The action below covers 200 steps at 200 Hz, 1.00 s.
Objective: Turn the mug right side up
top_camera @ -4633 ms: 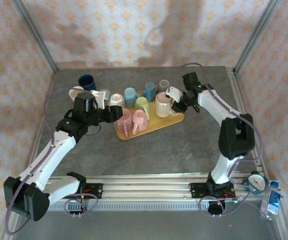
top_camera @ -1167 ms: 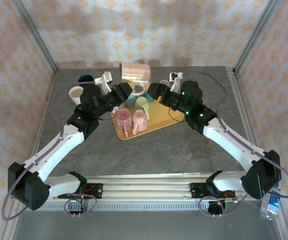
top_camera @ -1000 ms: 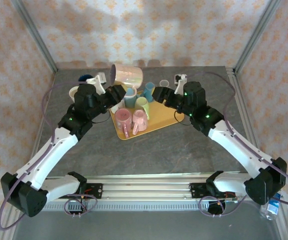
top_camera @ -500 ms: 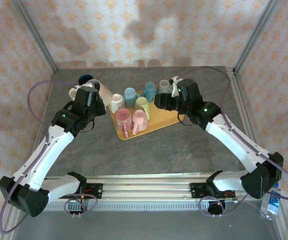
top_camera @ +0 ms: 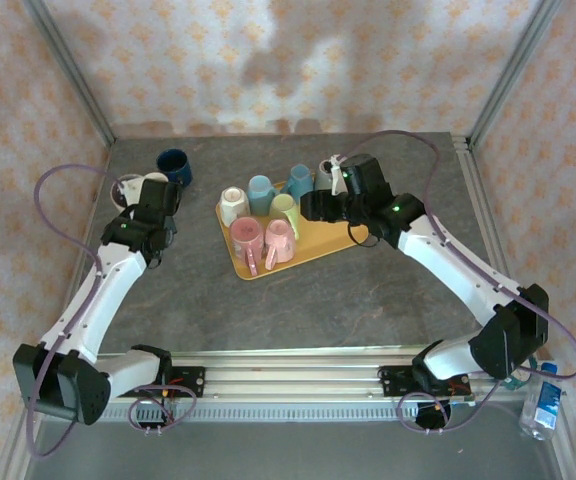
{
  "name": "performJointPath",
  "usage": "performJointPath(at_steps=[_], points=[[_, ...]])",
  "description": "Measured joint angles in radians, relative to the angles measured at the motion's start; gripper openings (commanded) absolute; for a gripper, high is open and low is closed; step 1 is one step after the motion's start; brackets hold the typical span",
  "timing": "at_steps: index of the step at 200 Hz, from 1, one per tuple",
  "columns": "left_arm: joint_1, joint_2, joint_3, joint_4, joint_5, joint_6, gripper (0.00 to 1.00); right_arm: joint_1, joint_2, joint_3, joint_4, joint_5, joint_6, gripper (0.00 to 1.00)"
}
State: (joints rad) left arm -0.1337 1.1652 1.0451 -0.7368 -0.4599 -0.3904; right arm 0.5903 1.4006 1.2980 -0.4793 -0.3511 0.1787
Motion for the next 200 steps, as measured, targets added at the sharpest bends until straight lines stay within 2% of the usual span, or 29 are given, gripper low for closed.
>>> performJointPath(at_steps=[35, 94, 183, 200], points=[[0.072, 0.064, -0.061, 0.078, 0.014, 0.008, 0.00, 0.000, 0.002, 0.008, -0.003, -0.005, -0.001, 0.61], [0.134, 0.175, -0.106, 0.249, 0.072, 0.008, 0.00, -0.002, 0.027, 0.010, -0.003, -0.010, -0.008, 0.61], [0.171, 0.317, -0.120, 0.391, 0.126, 0.023, 0.00, -0.015, 0.064, 0.012, -0.002, -0.031, -0.008, 0.61], [0.176, 0.339, -0.121, 0.411, 0.136, 0.025, 0.06, -0.015, 0.070, 0.015, -0.001, -0.037, -0.008, 0.60]])
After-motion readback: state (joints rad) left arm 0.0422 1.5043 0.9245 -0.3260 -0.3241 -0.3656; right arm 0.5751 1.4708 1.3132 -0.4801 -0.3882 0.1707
